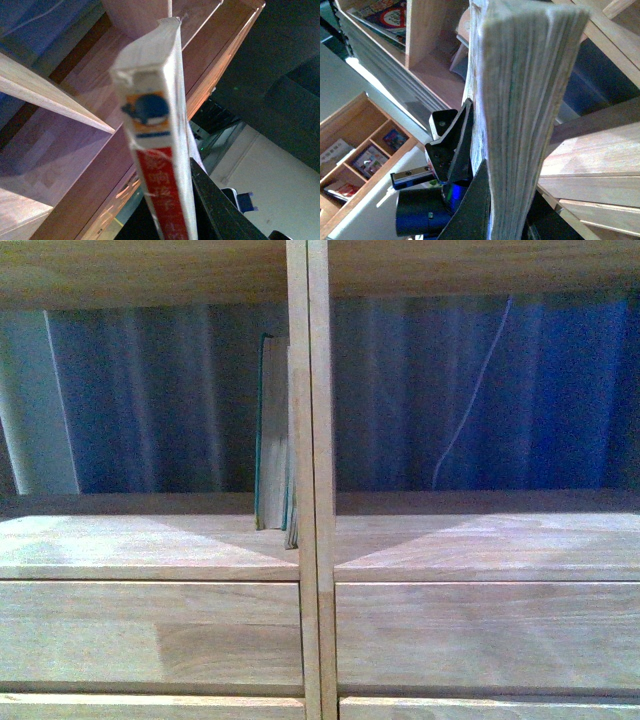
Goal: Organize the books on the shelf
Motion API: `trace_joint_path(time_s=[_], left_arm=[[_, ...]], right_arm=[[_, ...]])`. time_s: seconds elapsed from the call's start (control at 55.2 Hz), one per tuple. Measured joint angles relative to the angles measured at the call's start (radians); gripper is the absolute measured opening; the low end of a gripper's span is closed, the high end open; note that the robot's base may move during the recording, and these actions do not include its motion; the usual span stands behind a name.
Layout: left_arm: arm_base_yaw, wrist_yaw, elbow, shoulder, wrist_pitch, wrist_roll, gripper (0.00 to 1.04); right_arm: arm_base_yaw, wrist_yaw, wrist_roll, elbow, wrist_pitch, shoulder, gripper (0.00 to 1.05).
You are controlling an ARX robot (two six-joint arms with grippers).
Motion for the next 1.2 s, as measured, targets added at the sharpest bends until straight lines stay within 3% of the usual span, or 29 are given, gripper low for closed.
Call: trace_joint_path(time_s=[0.326, 0.489, 0.707, 0.924, 1.087, 1.196], left_arm=[[0.0, -0.005, 0.0, -0.002, -0.008, -0.001, 0.07], [0.005, -0.008, -0.007, -0.015, -0.052, 0.043, 0.07], [0.047, 0.016, -0.01, -0.024, -0.084, 0.097, 0.07], [0.116, 0.041, -0.009, -0.063, -0.184, 0.171, 0.07], [0.174, 0.052, -0.017, -0.175, -0.409, 0.345, 0.07], [0.215, 0.034, -0.034, -0.253, -0.558, 0.479, 0.07]], right_arm=[[-0.016, -0.001, 0.0, -0.002, -0.003, 0.005, 0.07], [-0.088, -0.014, 0.008, -0.002, -0.005, 0.006, 0.34], [-0.286, -0.109, 0.048, -0.003, 0.03, 0.005, 0.68], [-0.563, -0.256, 0.087, -0.053, 0.077, -0.005, 0.99], [-0.765, -0.336, 0.098, -0.124, 0.114, -0.004, 0.98], [-0.809, -0.349, 0.098, -0.159, 0.119, -0.003, 0.98]])
